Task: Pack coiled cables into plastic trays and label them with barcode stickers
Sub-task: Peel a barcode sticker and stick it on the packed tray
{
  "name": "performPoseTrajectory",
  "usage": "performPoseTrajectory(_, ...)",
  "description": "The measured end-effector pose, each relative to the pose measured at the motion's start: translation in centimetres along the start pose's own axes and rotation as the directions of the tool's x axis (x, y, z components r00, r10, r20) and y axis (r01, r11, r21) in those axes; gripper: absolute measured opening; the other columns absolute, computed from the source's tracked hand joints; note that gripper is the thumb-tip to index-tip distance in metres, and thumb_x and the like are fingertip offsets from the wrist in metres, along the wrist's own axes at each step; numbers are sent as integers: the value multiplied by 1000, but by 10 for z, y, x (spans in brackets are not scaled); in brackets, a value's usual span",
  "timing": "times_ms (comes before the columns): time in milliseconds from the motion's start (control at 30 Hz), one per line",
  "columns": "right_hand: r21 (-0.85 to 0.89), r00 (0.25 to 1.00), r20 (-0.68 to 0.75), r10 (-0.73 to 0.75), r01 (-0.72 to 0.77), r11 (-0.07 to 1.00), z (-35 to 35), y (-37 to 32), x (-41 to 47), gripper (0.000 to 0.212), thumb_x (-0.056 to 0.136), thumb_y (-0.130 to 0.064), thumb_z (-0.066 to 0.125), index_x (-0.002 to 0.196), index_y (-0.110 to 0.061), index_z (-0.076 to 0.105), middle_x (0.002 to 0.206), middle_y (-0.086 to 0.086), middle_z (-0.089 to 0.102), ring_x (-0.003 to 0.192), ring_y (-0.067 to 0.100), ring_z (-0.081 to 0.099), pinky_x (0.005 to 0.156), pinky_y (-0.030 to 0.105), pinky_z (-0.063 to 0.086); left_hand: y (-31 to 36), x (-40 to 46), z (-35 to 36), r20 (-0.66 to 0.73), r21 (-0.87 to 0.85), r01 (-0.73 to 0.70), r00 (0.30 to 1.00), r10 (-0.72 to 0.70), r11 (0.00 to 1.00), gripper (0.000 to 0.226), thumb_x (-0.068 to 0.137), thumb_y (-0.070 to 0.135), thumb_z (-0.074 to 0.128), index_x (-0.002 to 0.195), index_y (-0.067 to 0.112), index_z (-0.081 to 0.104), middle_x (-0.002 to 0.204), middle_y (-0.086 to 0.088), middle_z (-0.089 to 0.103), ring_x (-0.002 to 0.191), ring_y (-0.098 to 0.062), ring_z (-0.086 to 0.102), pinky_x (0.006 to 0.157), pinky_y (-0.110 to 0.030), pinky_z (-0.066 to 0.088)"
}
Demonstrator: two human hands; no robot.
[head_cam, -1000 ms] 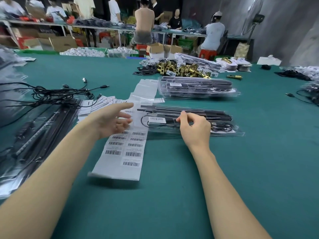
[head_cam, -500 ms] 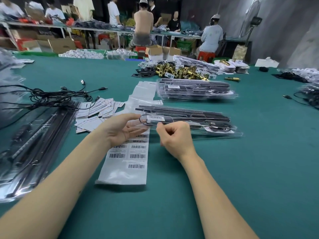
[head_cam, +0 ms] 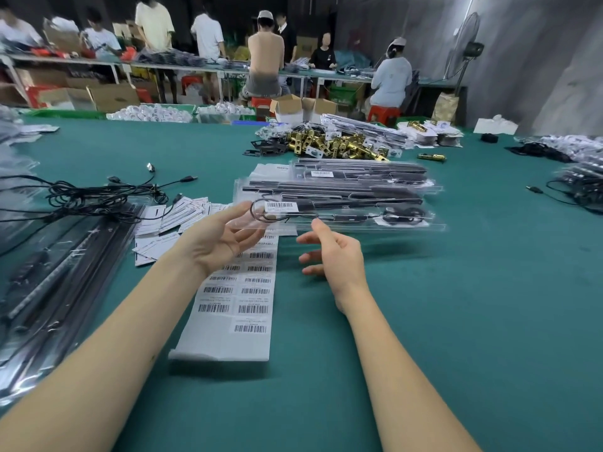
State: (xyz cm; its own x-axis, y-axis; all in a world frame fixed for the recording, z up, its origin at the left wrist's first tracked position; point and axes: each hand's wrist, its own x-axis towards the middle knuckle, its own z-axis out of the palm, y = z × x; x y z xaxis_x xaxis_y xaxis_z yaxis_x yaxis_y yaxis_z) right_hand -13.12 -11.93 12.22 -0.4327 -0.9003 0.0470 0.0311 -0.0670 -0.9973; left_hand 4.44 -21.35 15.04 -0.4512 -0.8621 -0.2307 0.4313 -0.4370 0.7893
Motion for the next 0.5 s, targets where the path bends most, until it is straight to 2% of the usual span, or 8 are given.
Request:
performPoseTrajectory(67,88,999,-35,31,-28,996,-1,-3,2,36,98,-39,59,87,-9,75,93,0,75,60,15,64,51,27,52,4,11,8,7,-24,-15,1000,15,1000,15,94,13,64,104,2,63,96,-18,73,76,-22,73,65,-27,61)
performPoseTrajectory(133,146,996,-50,68,-60,987,-1,-4,4,33,99,-36,58,88,-9,74,96,2,73,60,16,63,50,27,52,9,30,22,-9,-24,-25,1000,24,999,12,97,14,61,100,3,62,94,-18,73,75,-22,72,63,-26,61)
performPoseTrajectory(267,135,995,-19,99,-96,986,0,-4,7,29,99,-32,59,84,-11,73,87,0,72,56,15,60,49,25,50,24,80,61,-56,9,-42,998,43,999,15,99,15,61,109,5,57,117,-20,62,92,-25,66,61,-27,61)
performPoseTrajectory(333,92,995,-2,100,-99,991,0,-5,9,29,98,-33,59,82,-13,72,84,-2,72,54,14,60,49,25,50,29,98,81,-88,40,-53,995,56,998,14,100,13,58,112,6,56,122,-20,57,94,-25,64,59,-27,61)
performPoseTrajectory(400,60,994,0,107,-106,992,2,-7,12,29,97,-34,59,81,-14,72,81,-4,71,53,13,59,48,25,49,29,115,97,-130,113,-61,989,76,992,13,100,8,55,113,6,55,124,-19,56,93,-24,64,59,-26,61)
performPoseTrajectory(500,58,991,-13,136,-135,989,1,-8,17,28,96,-32,60,80,-14,72,80,-6,71,53,12,59,48,24,49,27,137,109,-199,295,-101,966,164,950,31,99,5,55,129,-1,54,126,-19,62,86,-20,67,60,-22,60)
